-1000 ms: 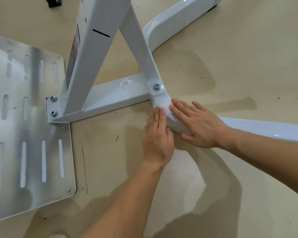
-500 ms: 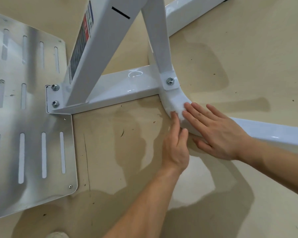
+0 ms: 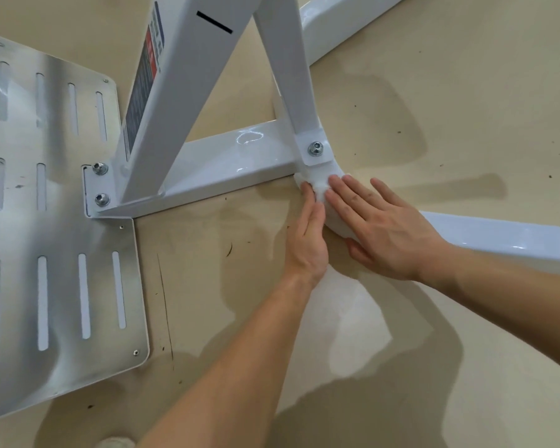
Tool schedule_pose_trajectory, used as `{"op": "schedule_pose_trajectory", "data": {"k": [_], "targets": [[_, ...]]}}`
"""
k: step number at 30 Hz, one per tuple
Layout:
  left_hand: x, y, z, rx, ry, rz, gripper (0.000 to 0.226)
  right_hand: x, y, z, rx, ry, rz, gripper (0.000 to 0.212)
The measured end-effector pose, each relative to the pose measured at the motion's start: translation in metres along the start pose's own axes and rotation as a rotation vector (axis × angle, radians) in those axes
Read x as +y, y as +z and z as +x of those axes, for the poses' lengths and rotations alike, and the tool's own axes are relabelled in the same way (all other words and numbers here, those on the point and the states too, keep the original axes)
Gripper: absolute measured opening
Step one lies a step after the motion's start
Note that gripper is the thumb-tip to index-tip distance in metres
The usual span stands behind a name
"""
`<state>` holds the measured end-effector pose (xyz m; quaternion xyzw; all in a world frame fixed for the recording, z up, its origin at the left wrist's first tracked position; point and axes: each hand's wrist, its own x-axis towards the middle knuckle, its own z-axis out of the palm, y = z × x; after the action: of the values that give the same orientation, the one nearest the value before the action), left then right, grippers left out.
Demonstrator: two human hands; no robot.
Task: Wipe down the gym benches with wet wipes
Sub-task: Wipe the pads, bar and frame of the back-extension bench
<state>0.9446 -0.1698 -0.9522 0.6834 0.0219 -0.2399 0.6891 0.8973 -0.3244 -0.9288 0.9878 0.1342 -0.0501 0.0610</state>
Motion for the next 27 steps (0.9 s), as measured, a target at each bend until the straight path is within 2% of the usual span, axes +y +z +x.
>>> {"op": "schedule_pose_trajectory", "data": {"k": [5,8,13,16,21,27], "targets": [[-0.026,0.024,-0.050,-0.109,0.123,0.211,0.062,0.018,0.010,-0.056,0.070,-0.036,-0.027,0.079],[-0.034,0.043,-0.071,-0.166,0.138,0.263,0.066,0.028,0.013,-0.088,0.092,-0.046,-0.019,0.075],[-0.029,0.039,-0.059,-0.099,0.135,0.323,0.067,0.025,0.010,-0.091,0.065,-0.025,-0.009,0.079],[-0.023,0.026,-0.037,-0.052,0.170,0.241,0.066,0.016,0.006,-0.060,0.035,-0.008,-0.026,0.082],[-0.007,0.020,-0.014,0.022,0.132,0.206,0.069,0.015,-0.002,-0.021,0.019,-0.016,-0.046,0.090],[-0.032,0.048,-0.053,-0.045,0.163,0.253,0.073,0.027,0.013,-0.078,0.089,-0.017,-0.040,0.089]]}}
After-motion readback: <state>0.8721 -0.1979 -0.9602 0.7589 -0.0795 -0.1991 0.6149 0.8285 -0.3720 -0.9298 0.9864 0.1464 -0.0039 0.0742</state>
